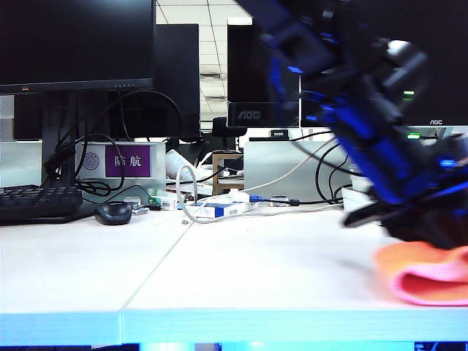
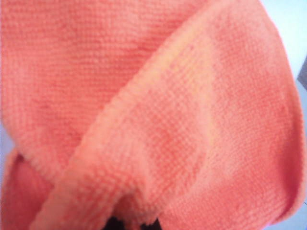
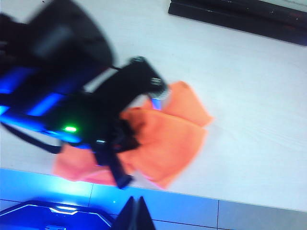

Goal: Wipe the table from left to right using the rag.

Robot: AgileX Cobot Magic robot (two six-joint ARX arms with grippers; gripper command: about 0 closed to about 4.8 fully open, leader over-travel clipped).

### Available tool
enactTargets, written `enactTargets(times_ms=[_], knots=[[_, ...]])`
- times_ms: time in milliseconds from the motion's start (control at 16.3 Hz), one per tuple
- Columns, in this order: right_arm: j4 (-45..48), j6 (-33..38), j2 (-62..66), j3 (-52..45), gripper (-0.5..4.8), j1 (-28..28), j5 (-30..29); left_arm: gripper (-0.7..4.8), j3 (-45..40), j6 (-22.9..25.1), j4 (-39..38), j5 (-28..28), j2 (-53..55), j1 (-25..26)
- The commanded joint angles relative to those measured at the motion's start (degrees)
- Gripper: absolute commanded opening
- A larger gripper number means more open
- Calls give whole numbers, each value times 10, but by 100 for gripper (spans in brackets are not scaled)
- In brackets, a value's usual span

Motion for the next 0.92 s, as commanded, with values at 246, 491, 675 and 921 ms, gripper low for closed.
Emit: enactTargets(times_ms=[246, 491, 675, 921], knots=[[6, 2, -1, 2, -5, 1, 5, -6, 100, -15, -50, 2, 75, -21], [6, 2, -1, 2, -5, 0, 5, -6, 124, -77, -9, 30, 98, -30], [6, 2, -1, 2, -6, 0, 5, -6, 125, -93, 25, 48, 106, -33], [6, 2, -1, 2, -5, 0, 5, -6, 125, -130, 90, 60, 109, -40]])
